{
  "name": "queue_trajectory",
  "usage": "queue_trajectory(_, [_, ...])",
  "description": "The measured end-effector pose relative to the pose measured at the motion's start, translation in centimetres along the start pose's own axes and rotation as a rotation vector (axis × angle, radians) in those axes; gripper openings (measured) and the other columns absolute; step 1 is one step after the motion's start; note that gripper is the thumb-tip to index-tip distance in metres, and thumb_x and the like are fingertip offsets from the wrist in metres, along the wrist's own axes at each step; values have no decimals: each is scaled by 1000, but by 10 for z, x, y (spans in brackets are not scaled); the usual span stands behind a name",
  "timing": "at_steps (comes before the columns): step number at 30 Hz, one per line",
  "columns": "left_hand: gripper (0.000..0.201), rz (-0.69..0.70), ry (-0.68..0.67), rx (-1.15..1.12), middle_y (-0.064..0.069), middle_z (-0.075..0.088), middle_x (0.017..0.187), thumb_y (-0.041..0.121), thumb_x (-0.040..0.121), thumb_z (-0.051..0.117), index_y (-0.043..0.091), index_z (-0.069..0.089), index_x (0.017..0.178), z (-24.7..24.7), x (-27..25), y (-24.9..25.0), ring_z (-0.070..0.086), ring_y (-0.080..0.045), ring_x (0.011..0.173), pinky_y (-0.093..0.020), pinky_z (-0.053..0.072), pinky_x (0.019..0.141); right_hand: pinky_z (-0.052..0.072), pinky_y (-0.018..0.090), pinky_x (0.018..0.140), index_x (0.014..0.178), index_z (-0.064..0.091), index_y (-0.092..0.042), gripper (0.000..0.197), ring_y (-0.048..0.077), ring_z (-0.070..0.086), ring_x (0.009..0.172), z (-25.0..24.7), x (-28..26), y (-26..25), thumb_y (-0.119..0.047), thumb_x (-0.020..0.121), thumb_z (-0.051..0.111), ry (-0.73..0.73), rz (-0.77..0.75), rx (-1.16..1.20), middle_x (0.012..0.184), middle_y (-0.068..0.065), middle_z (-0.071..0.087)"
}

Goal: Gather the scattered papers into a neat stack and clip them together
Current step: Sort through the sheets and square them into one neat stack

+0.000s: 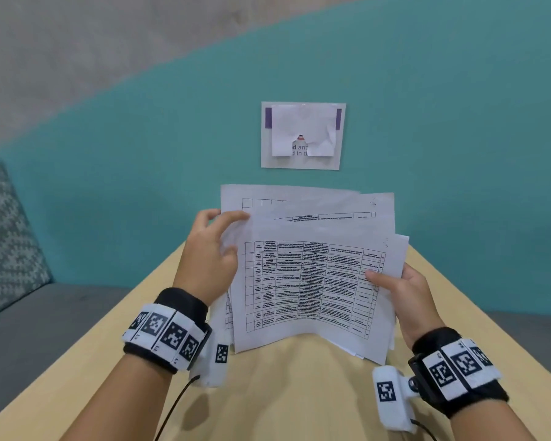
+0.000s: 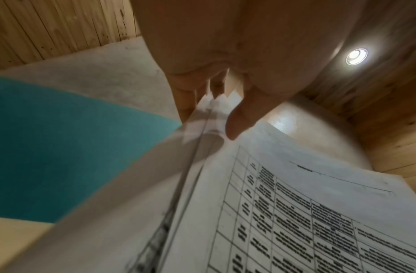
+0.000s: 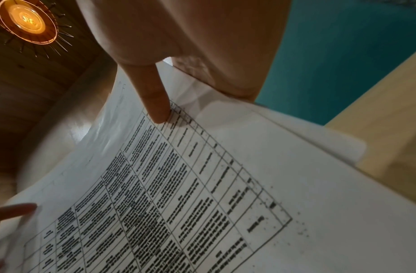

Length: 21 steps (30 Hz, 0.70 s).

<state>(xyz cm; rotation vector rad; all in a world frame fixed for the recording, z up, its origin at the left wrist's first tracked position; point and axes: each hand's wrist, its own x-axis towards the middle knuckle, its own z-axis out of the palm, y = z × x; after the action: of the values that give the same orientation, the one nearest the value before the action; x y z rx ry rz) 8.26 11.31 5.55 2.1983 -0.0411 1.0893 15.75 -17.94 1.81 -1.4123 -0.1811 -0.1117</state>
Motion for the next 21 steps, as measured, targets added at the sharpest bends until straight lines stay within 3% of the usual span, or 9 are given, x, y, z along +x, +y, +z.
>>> queue_trajectory(1, [65,6,18,-8,-2,49,127,-14,83,57,33,66,126,0,0,0,48,-8,110,-14,41,94,57,45,88,108,72,-12,25,29,74,96,0,0,0,3,89,64,-1,2,0,101,4,79])
queue_trajectory(4, [74,45,45,-37,2,49,125,-16,80,56,33,58,135,-1,1,1,47,-4,105,1,33,89,57,45,87,107,72,-12,25,28,74,94,-1,0,0,3,89,64,-1,2,-3,100,4,79])
queue_trajectory(7, [67,44,23,-7,-1,49,129,-14,81,57,33,65,128,0,2,-2,48,-10,112,6,28,86,57,45,87,108,72,-12,25,29,74,96,-1,1,0,3,90,65,-2,2,-9,101,4,79])
queue_trajectory(9, [60,22,5,7,-2,49,129,-14,83,58,32,69,121,0,2,-2,48,-12,114,2,29,84,57,47,88,108,72,-12,25,30,73,97,-1,1,0,3,89,65,-5,6,-12,102,5,79])
queue_trajectory(13, [64,40,14,-16,-1,50,126,-13,81,59,33,67,125,0,1,-1,50,-5,104,0,34,86,57,48,89,108,72,-12,24,31,73,98,0,0,-1,2,89,65,-6,4,-16,103,5,79])
queue_trajectory(16, [52,7,6,-28,0,51,126,-6,83,67,36,70,114,0,1,-1,50,-9,115,-16,38,94,57,46,88,107,73,-12,24,30,74,98,0,-1,-1,2,90,65,-7,8,-18,102,4,79])
queue_trajectory(18, [63,10,43,-81,2,52,126,-8,78,70,37,63,122,-1,0,2,50,-6,115,-23,41,100,57,45,88,106,73,-13,23,29,74,97,0,-2,-2,1,90,65,-9,9,-20,101,3,79])
queue_trajectory(21, [94,-157,82,-359,4,55,125,-13,72,77,40,41,140,-1,0,1,63,-1,103,-22,54,88,57,46,89,106,73,-14,23,28,74,97,0,-3,-3,1,90,66,-15,10,-38,101,2,79])
